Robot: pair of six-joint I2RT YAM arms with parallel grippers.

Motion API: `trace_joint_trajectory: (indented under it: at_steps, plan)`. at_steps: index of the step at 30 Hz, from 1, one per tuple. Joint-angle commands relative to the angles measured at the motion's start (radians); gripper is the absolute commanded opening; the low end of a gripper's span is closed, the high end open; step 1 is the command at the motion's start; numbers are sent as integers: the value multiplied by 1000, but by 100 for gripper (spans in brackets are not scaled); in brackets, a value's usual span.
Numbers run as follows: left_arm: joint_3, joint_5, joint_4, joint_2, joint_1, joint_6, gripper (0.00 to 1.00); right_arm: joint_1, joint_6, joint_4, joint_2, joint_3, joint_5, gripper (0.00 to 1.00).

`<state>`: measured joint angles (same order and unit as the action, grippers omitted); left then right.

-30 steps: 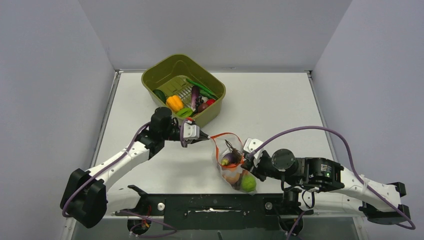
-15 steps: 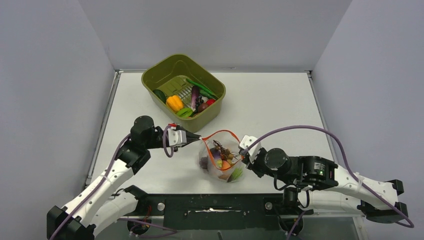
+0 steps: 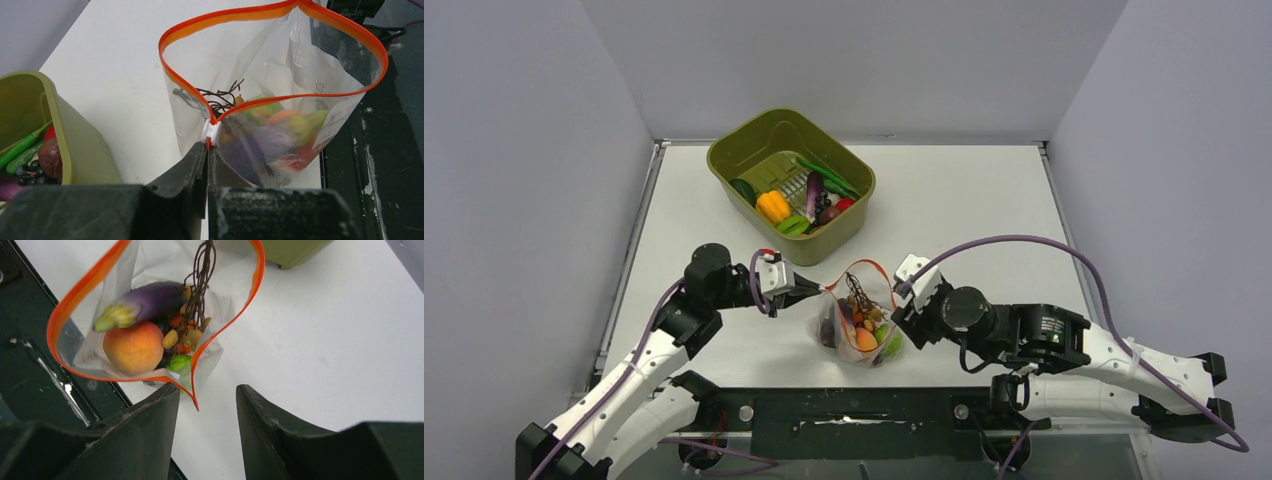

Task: Place the food in the zip-top bag and seal the zipper
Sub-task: Zip the zipper food storage bag at the center of the board.

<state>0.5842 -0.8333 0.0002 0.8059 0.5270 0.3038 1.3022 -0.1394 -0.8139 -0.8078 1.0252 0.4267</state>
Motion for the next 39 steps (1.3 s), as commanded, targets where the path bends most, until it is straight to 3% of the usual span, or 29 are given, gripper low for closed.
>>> trace_joint_trajectory:
  at_steps: [1, 7, 13, 22, 28, 35, 39]
  plan:
    - [5, -2, 43, -37, -2, -39, 0, -4, 13, 116, -59, 100, 3, 55]
    - [-4, -18, 59, -41, -2, -82, 0, -3, 167, 246, -169, 159, -27, 62]
    - [-26, -37, 109, -68, -2, -132, 0, -22, 347, 380, -273, 167, -140, 58]
    - [-45, -68, 172, -99, -3, -178, 0, -149, 407, 504, -334, 160, -455, 55]
    - [-50, -73, 184, -97, -3, -189, 0, -158, 434, 513, -384, 164, -581, 59]
    - [-60, -87, 209, -100, -2, -212, 0, -172, 435, 522, -404, 139, -550, 50]
    - [-58, -87, 206, -104, -2, -212, 0, -181, 437, 523, -411, 131, -560, 37]
